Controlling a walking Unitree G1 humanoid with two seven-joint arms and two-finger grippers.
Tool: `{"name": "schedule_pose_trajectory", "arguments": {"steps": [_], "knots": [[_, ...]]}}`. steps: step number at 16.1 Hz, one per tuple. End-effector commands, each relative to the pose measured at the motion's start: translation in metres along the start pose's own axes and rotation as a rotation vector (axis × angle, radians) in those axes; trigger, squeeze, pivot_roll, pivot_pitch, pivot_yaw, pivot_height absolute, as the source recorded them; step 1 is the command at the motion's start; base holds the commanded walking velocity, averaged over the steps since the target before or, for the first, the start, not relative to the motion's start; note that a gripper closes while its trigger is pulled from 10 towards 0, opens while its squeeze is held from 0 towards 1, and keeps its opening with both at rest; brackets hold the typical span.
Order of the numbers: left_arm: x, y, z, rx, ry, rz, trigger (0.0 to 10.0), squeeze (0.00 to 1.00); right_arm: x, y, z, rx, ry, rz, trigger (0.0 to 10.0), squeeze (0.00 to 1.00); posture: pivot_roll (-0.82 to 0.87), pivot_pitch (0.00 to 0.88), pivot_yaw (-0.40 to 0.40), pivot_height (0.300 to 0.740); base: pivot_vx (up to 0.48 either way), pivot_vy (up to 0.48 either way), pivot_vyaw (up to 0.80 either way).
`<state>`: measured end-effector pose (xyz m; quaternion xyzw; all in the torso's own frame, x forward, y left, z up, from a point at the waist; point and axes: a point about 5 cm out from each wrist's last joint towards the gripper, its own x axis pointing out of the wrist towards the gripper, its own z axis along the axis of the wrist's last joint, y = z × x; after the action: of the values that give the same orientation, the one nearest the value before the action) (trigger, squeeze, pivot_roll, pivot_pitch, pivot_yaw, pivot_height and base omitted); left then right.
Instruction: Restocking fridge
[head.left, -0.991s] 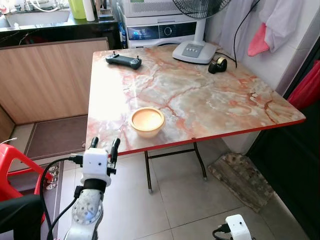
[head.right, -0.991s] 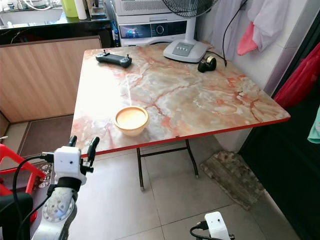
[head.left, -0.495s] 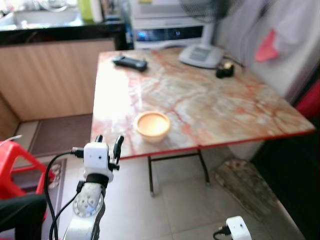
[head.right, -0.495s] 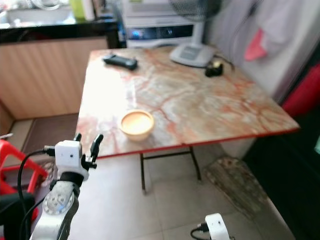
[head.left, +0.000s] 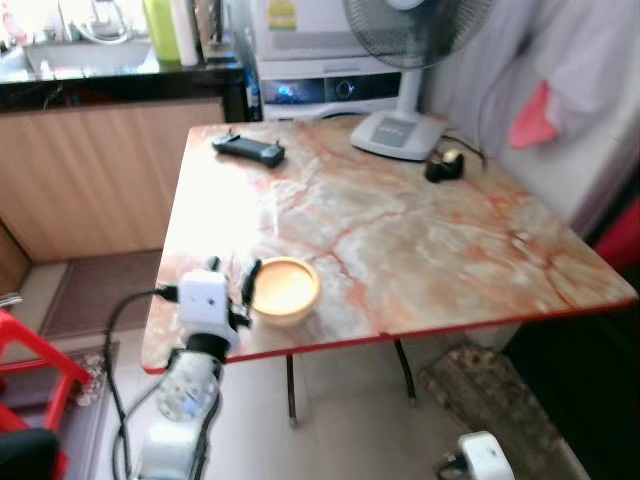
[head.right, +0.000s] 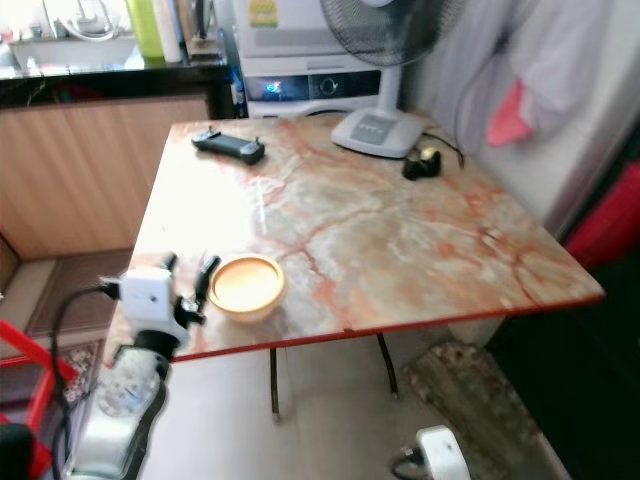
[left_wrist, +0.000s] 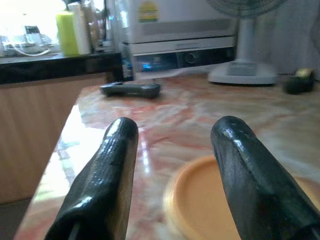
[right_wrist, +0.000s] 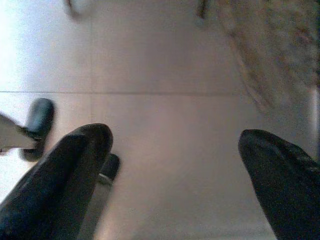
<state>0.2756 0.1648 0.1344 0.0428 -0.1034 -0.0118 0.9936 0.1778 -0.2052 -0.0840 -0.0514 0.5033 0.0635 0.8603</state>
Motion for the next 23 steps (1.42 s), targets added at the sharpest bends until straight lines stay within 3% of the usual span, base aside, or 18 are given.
{"name": "schedule_pose_trajectory", "arguments": {"steps": [1,5,7,8,10,13,14,16,18,19,23], "knots": [[-0.001,0.003,-0.001,-0.032,0.023,0.026,10.0,0.00,-0.001,-0.004,0.000,-0.005,-0.001,-0.009,10.0,0.00,0.10,0.000,-0.047,0.740,0.000,0.000,0.00],[0.001,0.015,0.002,-0.172,0.026,0.101,10.0,0.00,-0.001,-0.003,0.000,-0.008,-0.002,-0.008,10.0,0.00,0.11,0.000,-0.048,0.740,0.000,0.000,0.00],[-0.001,0.019,0.003,-0.201,0.025,0.118,10.0,0.00,-0.001,-0.003,0.000,-0.006,-0.001,-0.007,10.0,0.00,0.11,0.000,-0.048,0.740,0.000,0.000,0.00],[-0.002,0.020,0.002,-0.206,0.027,0.125,10.0,1.00,-0.001,-0.003,0.000,-0.006,-0.001,-0.007,10.0,0.00,0.11,0.000,-0.048,0.740,0.000,0.000,0.00],[-0.001,0.032,0.004,-0.270,0.032,0.145,10.0,1.00,-0.001,-0.003,0.001,-0.003,-0.002,-0.008,10.0,0.00,0.11,0.000,-0.048,0.740,0.000,0.000,0.00],[0.007,0.038,0.006,-0.301,0.050,0.102,10.0,1.00,-0.001,-0.003,0.001,-0.006,-0.002,-0.007,10.0,0.00,0.11,0.000,-0.049,0.740,0.000,0.000,0.00],[0.008,0.038,0.005,-0.284,0.060,0.088,10.0,1.00,-0.001,-0.003,0.001,-0.007,-0.002,-0.007,10.0,0.00,0.11,0.000,-0.049,0.740,0.000,0.000,0.00],[0.010,0.032,-0.001,-0.159,0.109,0.036,10.0,1.00,-0.001,-0.004,0.002,-0.010,-0.004,-0.008,10.0,0.00,0.11,0.000,-0.051,0.740,0.000,0.000,0.00],[0.010,0.030,-0.003,-0.137,0.119,0.027,10.0,0.98,-0.001,-0.004,0.002,-0.011,-0.004,-0.008,10.0,0.00,0.11,0.000,-0.051,0.740,0.000,0.000,0.00],[0.009,0.027,-0.005,-0.139,0.130,0.022,10.0,0.00,-0.001,-0.004,0.002,-0.015,-0.003,-0.008,10.0,0.00,0.10,0.000,-0.056,0.740,0.000,0.000,0.00],[0.015,0.025,0.002,-0.112,0.099,0.003,10.0,0.00,-0.001,-0.005,0.003,-0.026,-0.001,-0.006,10.0,0.00,0.10,0.000,-0.053,0.740,0.000,0.000,0.00]]}}
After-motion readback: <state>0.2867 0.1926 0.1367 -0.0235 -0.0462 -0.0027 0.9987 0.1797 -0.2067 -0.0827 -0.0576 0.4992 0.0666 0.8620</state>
